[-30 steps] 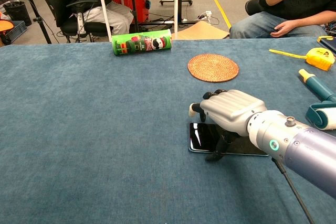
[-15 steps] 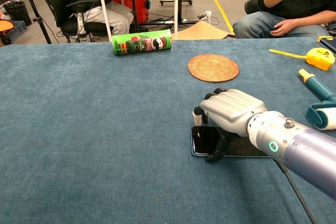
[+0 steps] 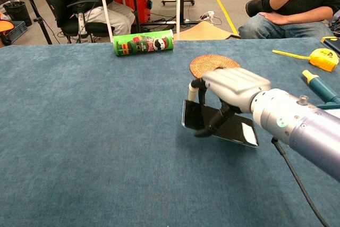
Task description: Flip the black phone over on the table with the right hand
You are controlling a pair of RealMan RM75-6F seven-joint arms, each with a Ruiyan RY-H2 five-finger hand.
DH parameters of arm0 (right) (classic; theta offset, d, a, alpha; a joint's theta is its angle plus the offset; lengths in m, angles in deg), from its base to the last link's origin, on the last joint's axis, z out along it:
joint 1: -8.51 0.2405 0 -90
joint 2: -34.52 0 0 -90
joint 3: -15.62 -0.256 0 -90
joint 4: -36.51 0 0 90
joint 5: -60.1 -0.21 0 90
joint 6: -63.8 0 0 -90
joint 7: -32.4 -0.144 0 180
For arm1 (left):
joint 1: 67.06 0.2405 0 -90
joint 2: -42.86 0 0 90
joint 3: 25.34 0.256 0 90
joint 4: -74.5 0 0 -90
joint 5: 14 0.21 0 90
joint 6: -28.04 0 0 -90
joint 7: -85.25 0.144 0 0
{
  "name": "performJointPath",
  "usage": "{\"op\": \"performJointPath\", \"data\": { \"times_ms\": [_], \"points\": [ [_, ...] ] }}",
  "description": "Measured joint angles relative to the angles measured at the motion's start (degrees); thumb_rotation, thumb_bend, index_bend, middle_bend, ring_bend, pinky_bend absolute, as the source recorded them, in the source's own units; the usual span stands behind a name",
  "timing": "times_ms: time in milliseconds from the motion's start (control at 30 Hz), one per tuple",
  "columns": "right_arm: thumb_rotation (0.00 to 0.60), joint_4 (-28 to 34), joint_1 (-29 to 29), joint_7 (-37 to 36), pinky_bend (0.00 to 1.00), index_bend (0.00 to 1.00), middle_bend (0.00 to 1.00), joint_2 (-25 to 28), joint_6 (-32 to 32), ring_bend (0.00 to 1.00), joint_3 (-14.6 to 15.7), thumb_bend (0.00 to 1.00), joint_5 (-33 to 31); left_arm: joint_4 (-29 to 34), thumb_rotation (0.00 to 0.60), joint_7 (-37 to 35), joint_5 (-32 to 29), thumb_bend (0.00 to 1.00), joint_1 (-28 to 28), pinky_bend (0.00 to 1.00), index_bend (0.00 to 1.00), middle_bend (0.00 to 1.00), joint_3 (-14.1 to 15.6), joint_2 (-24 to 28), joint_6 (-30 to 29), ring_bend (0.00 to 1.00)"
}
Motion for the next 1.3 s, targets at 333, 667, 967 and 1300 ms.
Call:
{"op": "performJointPath", "data": {
  "times_ms": [333,667,967,1300],
  "points": [
    [0.600,-2.13,-1.97,-25.00,0.03,0.47,0.52,-0.58,0.78,0.14,-4.46,0.11,5.58,0.20,0.600,-0.16,0.27,0.00,0.04,0.00,0.00,0.00,0.14,0.17,-0.12,0.00],
    [0.600,-0.07,-5.54,-55.55,0.15,0.46,0.51,1.27,-7.78,0.14,-9.74,0.17,2.01,0.44,0.600,0.43,0.56,0.00,0.13,0.00,0.00,0.00,0.31,0.03,-0.34,0.00],
    [0.600,1.20,-9.55,-75.54,0.21,0.46,0.51,4.06,-16.89,0.14,-11.33,0.26,1.02,0.77,0.600,1.06,1.07,0.00,0.07,0.00,0.00,0.00,0.44,-0.19,-0.47,0.00],
    [0.600,-0.74,-13.91,-93.12,0.21,0.46,0.49,5.05,-21.92,0.14,-11.09,0.32,4.62,1.48,0.600,1.97,2.72,0.00,0.08,0.00,0.00,0.00,1.05,-0.33,-0.88,0.00]
  ]
}}
